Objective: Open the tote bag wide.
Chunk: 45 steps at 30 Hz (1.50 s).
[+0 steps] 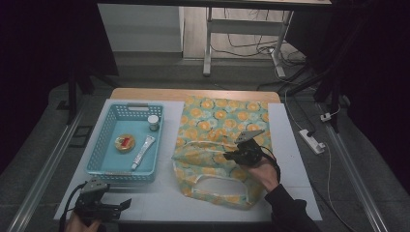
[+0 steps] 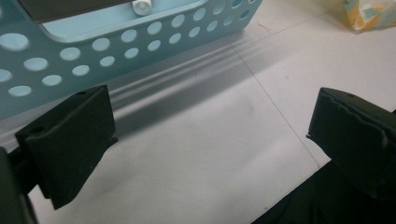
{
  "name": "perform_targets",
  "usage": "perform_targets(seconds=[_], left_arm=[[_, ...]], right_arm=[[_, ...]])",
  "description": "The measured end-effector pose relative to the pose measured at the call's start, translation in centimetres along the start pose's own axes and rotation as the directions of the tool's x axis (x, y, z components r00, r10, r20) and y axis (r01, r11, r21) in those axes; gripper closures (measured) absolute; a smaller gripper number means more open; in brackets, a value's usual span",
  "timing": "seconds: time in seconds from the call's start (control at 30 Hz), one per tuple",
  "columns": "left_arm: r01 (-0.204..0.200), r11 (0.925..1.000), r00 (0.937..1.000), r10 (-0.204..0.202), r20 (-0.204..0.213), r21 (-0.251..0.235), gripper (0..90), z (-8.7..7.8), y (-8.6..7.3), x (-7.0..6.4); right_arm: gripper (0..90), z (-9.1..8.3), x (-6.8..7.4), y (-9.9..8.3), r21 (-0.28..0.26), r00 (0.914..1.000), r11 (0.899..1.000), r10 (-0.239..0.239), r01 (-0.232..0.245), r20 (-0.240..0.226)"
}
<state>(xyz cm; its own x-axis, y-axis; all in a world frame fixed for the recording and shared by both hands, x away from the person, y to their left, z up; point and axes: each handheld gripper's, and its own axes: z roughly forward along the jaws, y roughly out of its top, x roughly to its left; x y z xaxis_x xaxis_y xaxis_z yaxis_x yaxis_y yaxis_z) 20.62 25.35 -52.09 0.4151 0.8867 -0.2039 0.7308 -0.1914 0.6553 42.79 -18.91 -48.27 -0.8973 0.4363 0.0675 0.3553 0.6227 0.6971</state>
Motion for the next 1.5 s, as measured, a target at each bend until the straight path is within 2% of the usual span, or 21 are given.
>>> perform_targets(seconds=[0.37,0.63,1.03,1.5], left_arm=[[0.000,1.0000,1.0000,0.000,-0.002,0.001,1.1,-0.1,-0.1,0.0],[-0.001,1.0000,1.0000,0.001,-0.002,0.001,1.1,-0.1,-0.1,0.0],[0.001,1.0000,1.0000,-0.001,0.004,-0.001,1.1,-0.1,-0.1,0.0],[0.004,1.0000,0.9999,-0.004,0.011,-0.001,1.1,-0.1,-0.1,0.1]], right_arm=[[89.6,-1.1,-0.4,2.0,-0.039,0.9997,0.999,0.004,-0.003,0.026],[89.7,-1.5,0.0,3.8,-0.057,0.9991,0.998,-0.006,0.008,0.041],[89.7,-2.0,0.0,6.4,-0.094,0.9991,0.996,-0.003,0.007,0.043],[89.7,-2.2,-0.8,7.7,-0.123,0.9987,0.992,0.018,-0.012,0.047]])
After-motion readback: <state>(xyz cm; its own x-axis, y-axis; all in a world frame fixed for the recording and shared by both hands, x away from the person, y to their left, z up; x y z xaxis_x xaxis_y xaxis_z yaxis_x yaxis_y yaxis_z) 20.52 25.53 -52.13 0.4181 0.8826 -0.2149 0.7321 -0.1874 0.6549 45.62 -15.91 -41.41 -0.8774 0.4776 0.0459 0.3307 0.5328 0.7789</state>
